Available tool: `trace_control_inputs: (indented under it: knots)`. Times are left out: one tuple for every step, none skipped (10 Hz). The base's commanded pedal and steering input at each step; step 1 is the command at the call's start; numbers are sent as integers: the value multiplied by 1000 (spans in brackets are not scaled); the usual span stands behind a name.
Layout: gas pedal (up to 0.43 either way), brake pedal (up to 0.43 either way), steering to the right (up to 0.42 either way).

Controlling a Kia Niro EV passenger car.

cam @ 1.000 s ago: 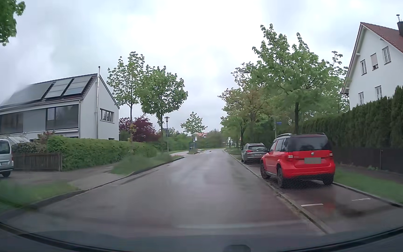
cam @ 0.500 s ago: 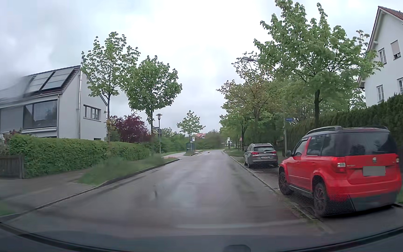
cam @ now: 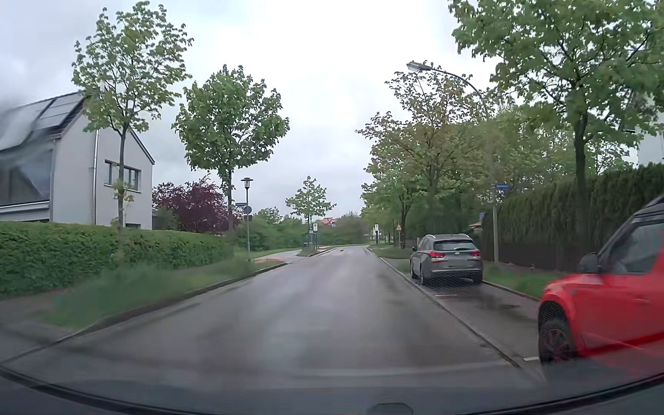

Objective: Follow the waypoints while adhering to traffic rules and regulations

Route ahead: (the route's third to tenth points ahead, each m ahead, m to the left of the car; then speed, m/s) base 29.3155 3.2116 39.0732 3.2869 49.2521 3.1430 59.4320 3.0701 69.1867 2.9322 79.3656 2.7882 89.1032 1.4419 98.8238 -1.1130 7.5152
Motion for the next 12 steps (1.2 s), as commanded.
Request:
trace_control_inputs:
  knots:
    - [118, 0, 0]
    - [130, 0, 0]
    - [138, 0, 0]
    - [157, 0, -3]
    - [157, 0, -5]
    - [150, 0, -4]
    - [150, 0, -4]
    - [150, 0, -5]
    - [150, 0, -5]
    - [150, 0, -5]
    - [138, 0, -5]
    - [138, 0, -4]
